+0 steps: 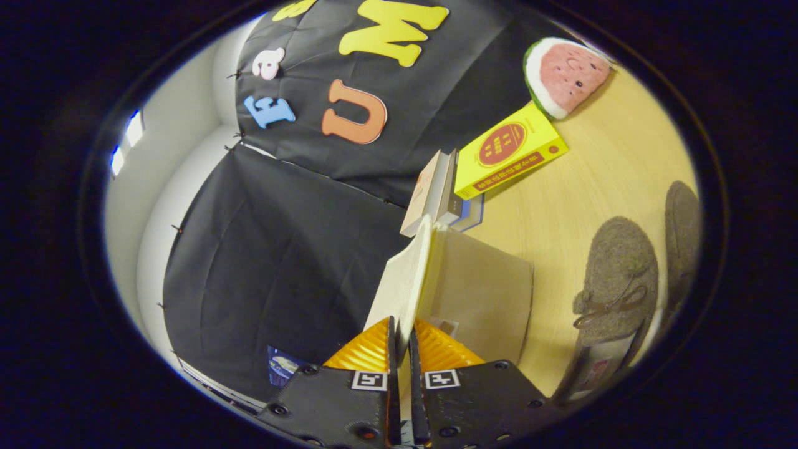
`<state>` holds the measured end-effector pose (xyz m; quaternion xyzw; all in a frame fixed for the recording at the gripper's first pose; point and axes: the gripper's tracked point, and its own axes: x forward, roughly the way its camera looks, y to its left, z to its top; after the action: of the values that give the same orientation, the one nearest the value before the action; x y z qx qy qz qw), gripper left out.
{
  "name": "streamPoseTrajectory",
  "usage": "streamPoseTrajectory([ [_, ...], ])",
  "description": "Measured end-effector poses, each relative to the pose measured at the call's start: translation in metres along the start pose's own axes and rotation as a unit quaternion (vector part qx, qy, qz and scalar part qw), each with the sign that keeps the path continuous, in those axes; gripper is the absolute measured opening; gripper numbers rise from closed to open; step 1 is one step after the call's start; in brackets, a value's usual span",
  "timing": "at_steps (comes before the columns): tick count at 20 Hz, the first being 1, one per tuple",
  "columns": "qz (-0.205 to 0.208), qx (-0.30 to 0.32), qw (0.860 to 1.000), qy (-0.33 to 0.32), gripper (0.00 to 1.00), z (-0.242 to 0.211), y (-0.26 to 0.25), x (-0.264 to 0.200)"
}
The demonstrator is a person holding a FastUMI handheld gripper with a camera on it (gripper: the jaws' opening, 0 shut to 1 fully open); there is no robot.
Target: Open the storage box then place both shoes into the box .Put the left shoe in first, then the right shoe, with the right side of both shoes facing outward in a uniform manner.
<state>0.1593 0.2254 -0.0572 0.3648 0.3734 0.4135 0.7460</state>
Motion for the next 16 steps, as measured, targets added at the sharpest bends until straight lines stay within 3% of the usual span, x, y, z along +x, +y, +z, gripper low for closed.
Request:
streamPoseTrajectory([
  [1, -0.003, -0.006, 1.000, 0.000, 0.03, 0.003, 0.011, -0.009],
  [9, -0.004, -0.065, 0.997, -0.031, 0.03, 0.014, 0.121, 0.009],
  [16, 0.023, -0.097, 0.994, -0.040, 0.05, -0.010, 0.210, 0.075],
])
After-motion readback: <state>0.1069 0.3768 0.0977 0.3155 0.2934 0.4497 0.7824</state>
